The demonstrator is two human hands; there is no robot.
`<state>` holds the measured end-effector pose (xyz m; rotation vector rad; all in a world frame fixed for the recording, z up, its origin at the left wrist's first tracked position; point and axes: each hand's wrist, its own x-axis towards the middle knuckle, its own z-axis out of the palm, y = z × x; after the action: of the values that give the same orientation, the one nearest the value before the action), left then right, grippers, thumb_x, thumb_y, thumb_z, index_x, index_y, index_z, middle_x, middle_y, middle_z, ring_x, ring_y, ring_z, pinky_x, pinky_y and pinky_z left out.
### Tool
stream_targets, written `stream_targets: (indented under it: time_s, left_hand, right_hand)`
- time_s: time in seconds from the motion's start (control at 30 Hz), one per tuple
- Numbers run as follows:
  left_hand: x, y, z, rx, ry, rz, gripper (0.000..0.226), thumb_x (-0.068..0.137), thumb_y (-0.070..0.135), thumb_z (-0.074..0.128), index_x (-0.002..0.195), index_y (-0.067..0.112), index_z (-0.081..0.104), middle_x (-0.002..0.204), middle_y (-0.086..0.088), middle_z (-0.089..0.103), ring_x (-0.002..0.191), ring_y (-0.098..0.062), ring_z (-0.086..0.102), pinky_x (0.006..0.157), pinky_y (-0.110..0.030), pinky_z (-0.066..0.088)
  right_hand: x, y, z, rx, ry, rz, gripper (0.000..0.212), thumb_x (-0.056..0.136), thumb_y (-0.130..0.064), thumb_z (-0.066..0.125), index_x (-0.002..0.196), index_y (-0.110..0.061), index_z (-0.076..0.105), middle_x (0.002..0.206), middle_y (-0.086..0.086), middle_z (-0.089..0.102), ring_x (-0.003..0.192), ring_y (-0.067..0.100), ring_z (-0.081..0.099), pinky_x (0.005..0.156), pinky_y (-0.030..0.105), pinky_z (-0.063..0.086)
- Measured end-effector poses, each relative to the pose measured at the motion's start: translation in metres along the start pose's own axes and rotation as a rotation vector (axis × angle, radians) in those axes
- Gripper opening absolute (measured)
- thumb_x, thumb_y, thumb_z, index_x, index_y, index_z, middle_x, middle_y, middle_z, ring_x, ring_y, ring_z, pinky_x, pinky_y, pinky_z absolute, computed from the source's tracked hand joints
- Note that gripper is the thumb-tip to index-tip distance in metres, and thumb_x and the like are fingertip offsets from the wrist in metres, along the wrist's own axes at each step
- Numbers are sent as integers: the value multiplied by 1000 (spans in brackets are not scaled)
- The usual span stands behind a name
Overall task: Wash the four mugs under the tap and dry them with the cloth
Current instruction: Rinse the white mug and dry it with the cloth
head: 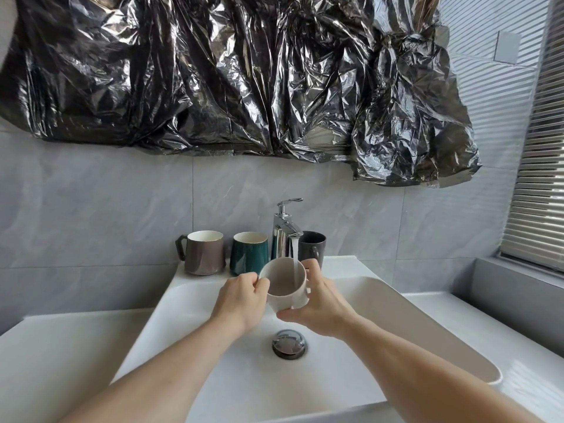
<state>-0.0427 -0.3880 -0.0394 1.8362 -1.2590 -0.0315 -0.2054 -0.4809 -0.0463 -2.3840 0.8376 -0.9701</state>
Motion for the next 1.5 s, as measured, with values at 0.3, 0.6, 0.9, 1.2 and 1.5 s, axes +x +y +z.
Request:
stream_targets:
  time_s: [0.3, 0.6, 0.9, 1.2, 1.5]
  left_hand:
    - [-2, 4, -2, 37, 18, -26, 43, 104, 29, 42, 64, 15, 46, 75, -8, 60, 82, -35, 52, 67, -38, 37]
    - [1, 1, -6, -57, -9, -93, 46, 95, 36, 40, 65, 8, 59, 81, -10, 74, 88, -38, 65, 78, -42, 54]
    - [8, -10, -4, 1, -57, -119, 30, 100, 36, 38, 89, 22, 63, 100, -9, 72, 96, -36, 67, 83, -45, 60]
    - [5, -2, -5, -165, 4, 69, 44, 106, 42, 46, 69, 19, 45, 64, 7, 51, 72, -21, 51, 67, -40, 38]
    - [9, -7, -4, -404, -189, 19, 45, 82, 48, 58, 92, 5, 55, 79, -3, 59, 77, -19, 55, 72, -42, 46]
  right_hand:
    - [0, -3, -1, 48, -25, -1, 79, 63, -37, 88, 126, -37, 40, 112, -18, 65, 99, 4, 61, 79, 20, 49]
    - [1, 0, 1, 60, -95, 100, 66, 62, -40, 92, 112, -34, 50, 103, -13, 65, 89, 4, 61, 72, 21, 48]
    - [4, 3, -4, 64, -45, 98, 68, 49, -39, 93, 104, -35, 53, 100, -5, 68, 86, 15, 68, 64, 24, 53]
    - [9, 8, -3, 102, 23, 124, 72, 42, -49, 94, 106, -37, 61, 109, -5, 64, 91, 14, 70, 77, 40, 63]
    - [4, 4, -13, 263, 24, 140, 61, 63, -44, 95, 112, -26, 62, 106, -6, 68, 76, 2, 72, 68, 24, 58]
